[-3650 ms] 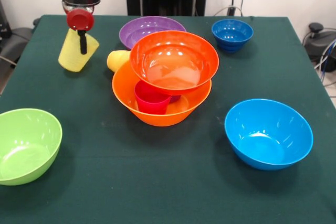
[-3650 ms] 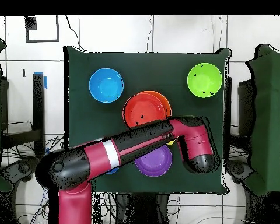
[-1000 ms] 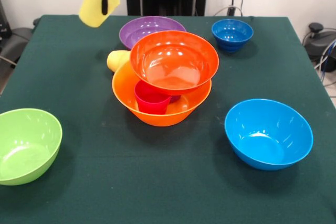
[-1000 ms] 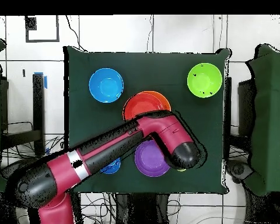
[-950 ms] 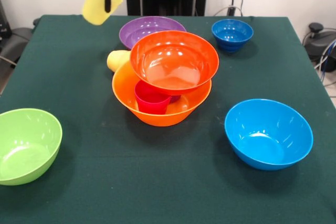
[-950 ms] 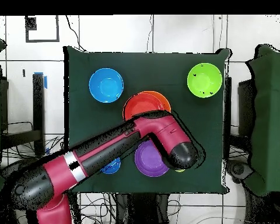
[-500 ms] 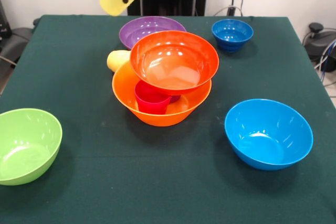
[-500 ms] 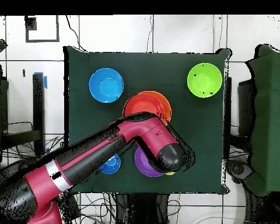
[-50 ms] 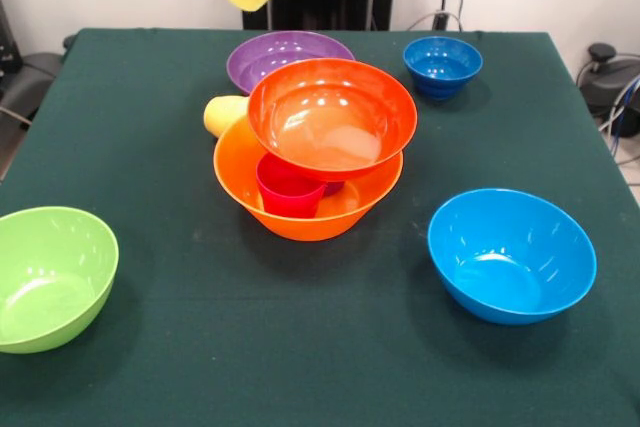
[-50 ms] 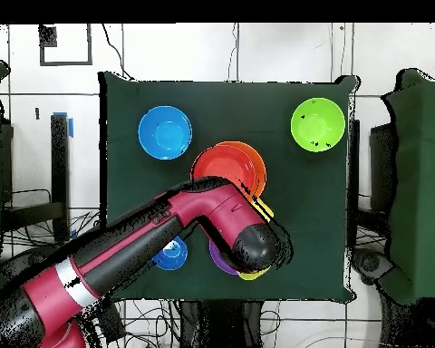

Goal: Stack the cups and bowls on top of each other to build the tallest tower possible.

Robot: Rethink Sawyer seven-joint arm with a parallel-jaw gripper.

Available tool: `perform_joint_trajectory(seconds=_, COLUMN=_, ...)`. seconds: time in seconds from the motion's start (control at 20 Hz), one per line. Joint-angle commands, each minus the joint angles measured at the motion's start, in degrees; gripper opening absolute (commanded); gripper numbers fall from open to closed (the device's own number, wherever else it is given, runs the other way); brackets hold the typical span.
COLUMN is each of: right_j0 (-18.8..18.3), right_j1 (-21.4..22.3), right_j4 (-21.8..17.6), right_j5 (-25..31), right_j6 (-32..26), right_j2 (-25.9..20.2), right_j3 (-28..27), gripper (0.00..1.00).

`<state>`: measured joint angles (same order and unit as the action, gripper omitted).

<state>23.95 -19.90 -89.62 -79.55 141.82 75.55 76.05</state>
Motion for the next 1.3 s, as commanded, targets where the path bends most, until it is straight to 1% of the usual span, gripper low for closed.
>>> perform_joint_trajectory(seconds=0.05, right_j0=-0.4, right_j1=0.8, right_j4=-1.8, right_j5=-5.1, right_j6=13.2, right_j2=-12.5, right_j3=-2.2, gripper=0.00)
perform_joint_trajectory(seconds=0.5, right_j0=-0.1, right_j1=3.4, right_j4=-1.8, right_j5=-10.0, right_j6=16.1, right_j2=-15.9, right_j3=-3.1, gripper=0.00)
perform_joint_trajectory(seconds=0.7, right_j0=-0.2, right_j1=5.8, right_j4=-1.3, right_j5=-12.9, right_j6=17.2, right_j2=-17.4, right_j3=-2.9, gripper=0.00)
perform_joint_trajectory(seconds=0.8, right_j0=-0.4, right_j1=7.4, right_j4=-1.2, right_j5=-14.4, right_j6=17.3, right_j2=-18.1, right_j3=-2.7, gripper=0.00)
perform_joint_trajectory(seconds=0.95, right_j0=-1.1, right_j1=11.3, right_j4=0.5, right_j5=-16.3, right_j6=16.5, right_j2=-19.6, right_j3=-1.7, gripper=0.00)
perform_joint_trajectory(seconds=1.1, right_j0=-1.8, right_j1=13.9, right_j4=1.5, right_j5=-17.3, right_j6=16.1, right_j2=-20.7, right_j3=-0.6, gripper=0.00)
perform_joint_trajectory(seconds=1.3, right_j0=-2.9, right_j1=17.3, right_j4=3.0, right_j5=-17.0, right_j6=13.3, right_j2=-22.1, right_j3=1.3, gripper=0.00)
